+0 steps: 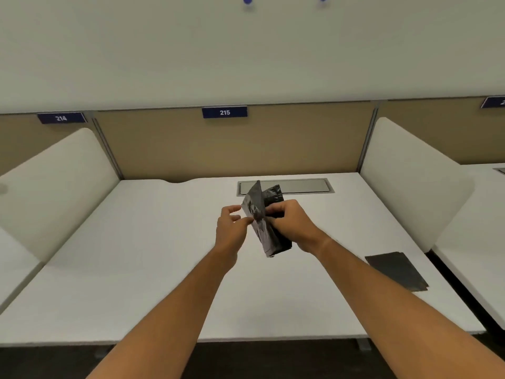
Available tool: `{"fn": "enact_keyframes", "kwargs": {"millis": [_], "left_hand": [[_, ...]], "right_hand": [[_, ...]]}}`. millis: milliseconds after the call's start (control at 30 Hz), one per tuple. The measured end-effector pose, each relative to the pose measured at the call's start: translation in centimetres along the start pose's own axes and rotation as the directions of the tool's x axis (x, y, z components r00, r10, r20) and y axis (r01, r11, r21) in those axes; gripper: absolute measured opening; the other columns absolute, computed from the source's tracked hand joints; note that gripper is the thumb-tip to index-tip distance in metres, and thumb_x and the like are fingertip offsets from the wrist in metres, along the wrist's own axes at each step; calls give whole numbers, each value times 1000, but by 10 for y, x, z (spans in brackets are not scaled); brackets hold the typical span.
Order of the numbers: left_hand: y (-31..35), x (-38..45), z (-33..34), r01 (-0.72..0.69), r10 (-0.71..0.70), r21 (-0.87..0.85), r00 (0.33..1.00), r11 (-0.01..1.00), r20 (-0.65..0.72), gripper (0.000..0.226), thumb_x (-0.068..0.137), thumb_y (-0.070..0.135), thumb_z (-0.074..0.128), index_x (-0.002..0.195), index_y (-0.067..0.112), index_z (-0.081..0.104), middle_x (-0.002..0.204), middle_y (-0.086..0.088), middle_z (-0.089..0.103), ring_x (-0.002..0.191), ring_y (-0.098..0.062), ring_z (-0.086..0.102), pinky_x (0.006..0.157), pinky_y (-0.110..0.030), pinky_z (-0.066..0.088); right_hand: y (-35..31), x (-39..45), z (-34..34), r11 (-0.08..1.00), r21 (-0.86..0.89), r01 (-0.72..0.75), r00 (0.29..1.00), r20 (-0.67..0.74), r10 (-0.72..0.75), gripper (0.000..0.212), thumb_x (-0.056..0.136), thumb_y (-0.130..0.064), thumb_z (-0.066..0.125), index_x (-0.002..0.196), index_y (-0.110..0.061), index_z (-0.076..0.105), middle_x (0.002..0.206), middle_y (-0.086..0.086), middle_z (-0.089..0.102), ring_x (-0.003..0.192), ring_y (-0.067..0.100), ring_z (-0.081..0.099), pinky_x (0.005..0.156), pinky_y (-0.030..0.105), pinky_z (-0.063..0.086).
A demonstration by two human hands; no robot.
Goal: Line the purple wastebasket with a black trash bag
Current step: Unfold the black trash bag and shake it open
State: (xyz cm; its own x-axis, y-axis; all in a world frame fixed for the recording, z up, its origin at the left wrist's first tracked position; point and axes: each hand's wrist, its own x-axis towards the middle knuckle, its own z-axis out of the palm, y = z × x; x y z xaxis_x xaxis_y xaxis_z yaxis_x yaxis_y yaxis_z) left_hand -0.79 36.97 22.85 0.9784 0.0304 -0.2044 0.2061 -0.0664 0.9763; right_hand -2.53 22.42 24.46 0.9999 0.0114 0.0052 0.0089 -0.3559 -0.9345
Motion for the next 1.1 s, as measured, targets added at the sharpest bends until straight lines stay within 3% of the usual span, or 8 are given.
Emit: {"fn": "enact_keyframes", "kwargs": {"millis": [200, 400, 567, 733, 833, 933, 1033, 1100], "left_hand": [[12, -22, -85, 61, 10, -237, 958, 970, 286, 55, 89, 59, 51, 116, 14, 69, 108, -10, 75, 101, -28, 71, 89, -44, 56], [9, -17, -136, 9, -11, -49, 999, 999, -36, 31, 90, 15, 65, 118, 2, 62, 102, -13, 71, 90, -30, 70, 81, -45, 59], [11, -9, -173, 34, -43, -79, 993, 996, -112, 21, 92, 10, 62, 111, 0, 64, 91, -9, 69, 85, -27, 67, 77, -38, 56], [9, -5, -174, 50, -58, -55, 985, 997, -164, 30, 91, 13, 64, 119, 2, 60, 104, -13, 69, 90, -29, 67, 70, -34, 55], [13, -12, -159, -7, 61, 145, 926, 989, -373, 45, 84, 20, 73, 123, 12, 53, 112, -8, 59, 101, -27, 62, 78, -34, 52], [21, -23, -123, -150, 163, 96, 977, 984, -139, 32, 82, 27, 74, 107, 11, 64, 101, -10, 70, 92, -26, 68, 80, -34, 57], [35, -35, -88, -159, 167, -66, 975, 985, 144, 32, 87, 32, 70, 102, 4, 70, 97, -15, 75, 90, -26, 73, 81, -34, 59], [39, -37, -75, -131, 150, -113, 971, 985, 186, 36, 87, 36, 69, 99, 2, 72, 96, -15, 76, 89, -26, 74, 80, -34, 60]], "right_hand": [[-38, -9, 77, 993, -107, 52, 998, -24, -55, 31, 84, -3, 63, 112, -13, 73, 108, 3, 72, 101, 15, 67, 89, 28, 55], [-46, -18, 78, 998, 22, 56, 979, -197, -51, 26, 77, 5, 70, 95, -14, 73, 94, 5, 72, 90, 20, 69, 86, 36, 58], [-41, -25, 43, 962, 252, -101, 941, -289, 174, 49, 78, 6, 73, 117, -14, 53, 104, 17, 64, 80, 24, 65, 55, 26, 55], [-39, -23, 32, 919, 378, -115, 935, -271, 228, 63, 78, 7, 73, 132, -10, 46, 108, 19, 67, 88, 28, 67, 73, 36, 58], [-52, -28, 36, 959, 283, -7, 957, -277, 89, 33, 79, 6, 71, 107, -9, 64, 100, 17, 71, 81, 25, 69, 71, 33, 60], [-59, -31, 47, 992, 69, 110, 958, -272, -87, 23, 77, 1, 72, 86, -20, 71, 90, 10, 75, 79, 23, 71, 74, 37, 61], [-60, -31, 59, 980, -99, 174, 963, -193, -190, 19, 75, -8, 73, 92, -15, 74, 82, 4, 75, 77, 18, 72, 71, 34, 61], [-60, -34, 63, 973, -139, 182, 970, -134, -201, 23, 75, -18, 76, 97, -16, 74, 83, 2, 75, 77, 16, 71, 68, 30, 59]]}}
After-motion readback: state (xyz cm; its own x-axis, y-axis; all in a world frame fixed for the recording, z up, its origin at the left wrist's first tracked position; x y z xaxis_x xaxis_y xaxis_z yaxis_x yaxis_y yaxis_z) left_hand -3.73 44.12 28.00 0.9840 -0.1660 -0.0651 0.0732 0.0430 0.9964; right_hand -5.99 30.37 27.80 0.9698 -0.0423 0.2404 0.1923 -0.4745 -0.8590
